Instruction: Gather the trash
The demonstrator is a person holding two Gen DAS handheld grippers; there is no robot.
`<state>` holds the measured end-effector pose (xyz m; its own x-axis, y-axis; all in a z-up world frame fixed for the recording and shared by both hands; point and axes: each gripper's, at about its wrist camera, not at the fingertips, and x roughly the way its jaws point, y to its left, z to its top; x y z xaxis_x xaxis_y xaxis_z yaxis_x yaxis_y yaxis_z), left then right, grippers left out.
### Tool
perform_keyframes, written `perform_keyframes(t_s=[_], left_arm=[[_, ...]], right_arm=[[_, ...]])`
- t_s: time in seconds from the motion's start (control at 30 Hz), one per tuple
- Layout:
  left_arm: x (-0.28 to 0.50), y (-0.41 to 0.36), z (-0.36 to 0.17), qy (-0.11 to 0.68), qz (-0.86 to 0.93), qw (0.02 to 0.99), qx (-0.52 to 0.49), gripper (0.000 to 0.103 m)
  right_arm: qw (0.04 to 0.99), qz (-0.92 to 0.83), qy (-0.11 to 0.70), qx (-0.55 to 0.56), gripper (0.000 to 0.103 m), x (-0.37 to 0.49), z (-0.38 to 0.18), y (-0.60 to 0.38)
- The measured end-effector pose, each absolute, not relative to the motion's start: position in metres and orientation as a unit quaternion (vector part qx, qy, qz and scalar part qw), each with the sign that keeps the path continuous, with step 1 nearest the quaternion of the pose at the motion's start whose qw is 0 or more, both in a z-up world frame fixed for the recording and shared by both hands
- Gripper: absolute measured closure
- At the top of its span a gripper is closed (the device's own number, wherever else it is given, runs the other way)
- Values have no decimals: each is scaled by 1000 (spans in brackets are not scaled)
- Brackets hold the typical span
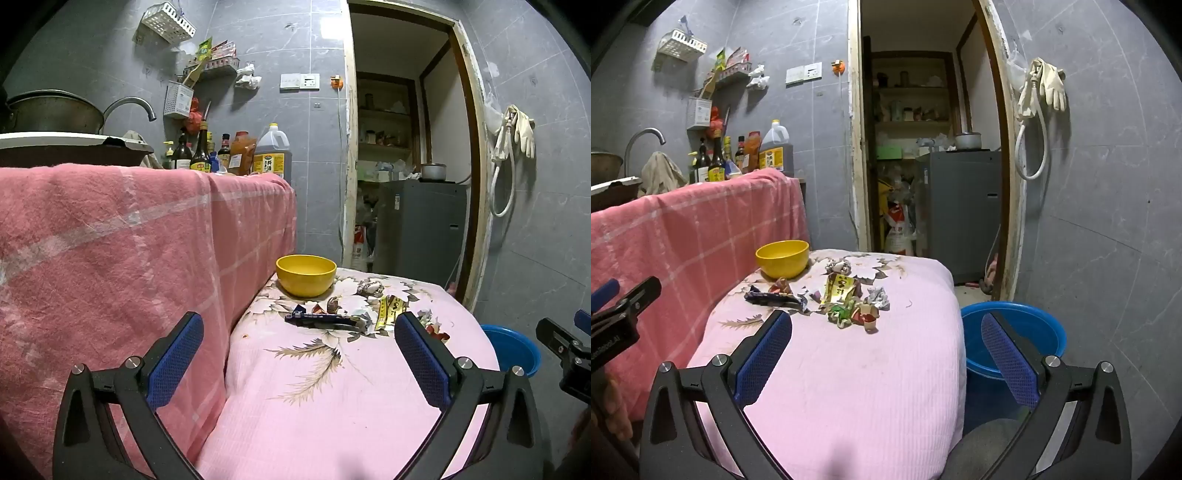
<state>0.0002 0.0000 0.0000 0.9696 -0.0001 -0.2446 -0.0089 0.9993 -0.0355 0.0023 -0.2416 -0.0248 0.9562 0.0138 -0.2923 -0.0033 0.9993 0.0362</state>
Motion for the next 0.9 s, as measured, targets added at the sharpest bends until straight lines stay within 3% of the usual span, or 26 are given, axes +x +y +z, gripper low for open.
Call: perform_keyframes(t_s=[0.9], left_arm=[[0,0,0,121,3,993,-17,2]], right_arm=[[989,5,148,20,0,2,-23,-242]])
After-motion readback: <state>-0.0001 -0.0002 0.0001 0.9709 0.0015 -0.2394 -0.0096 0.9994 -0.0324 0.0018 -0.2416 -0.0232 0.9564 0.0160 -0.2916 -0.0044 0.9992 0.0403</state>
